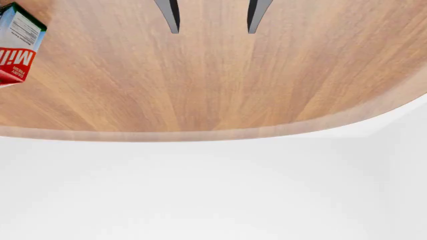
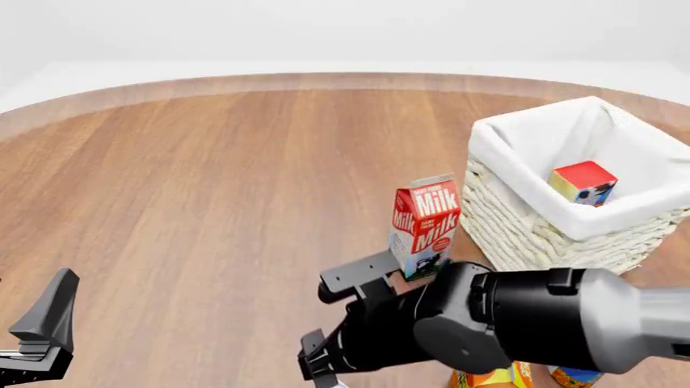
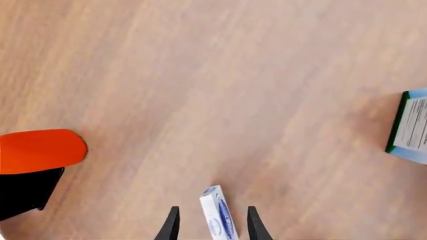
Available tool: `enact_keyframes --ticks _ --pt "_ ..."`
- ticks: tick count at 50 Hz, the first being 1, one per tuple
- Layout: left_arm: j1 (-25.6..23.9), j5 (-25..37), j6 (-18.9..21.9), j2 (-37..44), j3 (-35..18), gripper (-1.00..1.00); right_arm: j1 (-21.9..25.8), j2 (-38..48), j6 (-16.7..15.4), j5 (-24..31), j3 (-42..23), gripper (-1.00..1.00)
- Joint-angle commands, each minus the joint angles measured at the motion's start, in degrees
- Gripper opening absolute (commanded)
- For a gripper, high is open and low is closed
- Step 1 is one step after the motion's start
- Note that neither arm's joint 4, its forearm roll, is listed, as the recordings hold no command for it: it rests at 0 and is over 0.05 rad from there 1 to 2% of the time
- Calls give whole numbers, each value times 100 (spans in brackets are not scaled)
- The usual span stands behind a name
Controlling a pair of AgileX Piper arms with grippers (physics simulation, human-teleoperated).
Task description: Pick up the cream cheese box and the butter, and put them in the basket.
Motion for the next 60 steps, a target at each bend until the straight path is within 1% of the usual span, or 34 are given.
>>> enact_keyframes --ticks 1,11,15,28,35,60 --pt "0 0 0 0 0 100 -29 91 6 -135 156 100" --pt "0 0 0 0 0 100 12 171 56 -217 204 100" --pt "0 0 0 0 0 100 83 231 157 -314 276 100" --pt "0 0 0 0 0 100 102 310 139 -354 270 100" --pt "0 0 0 0 0 100 215 434 321 -574 424 100" --pt "0 0 0 0 0 100 172 602 296 -708 472 100"
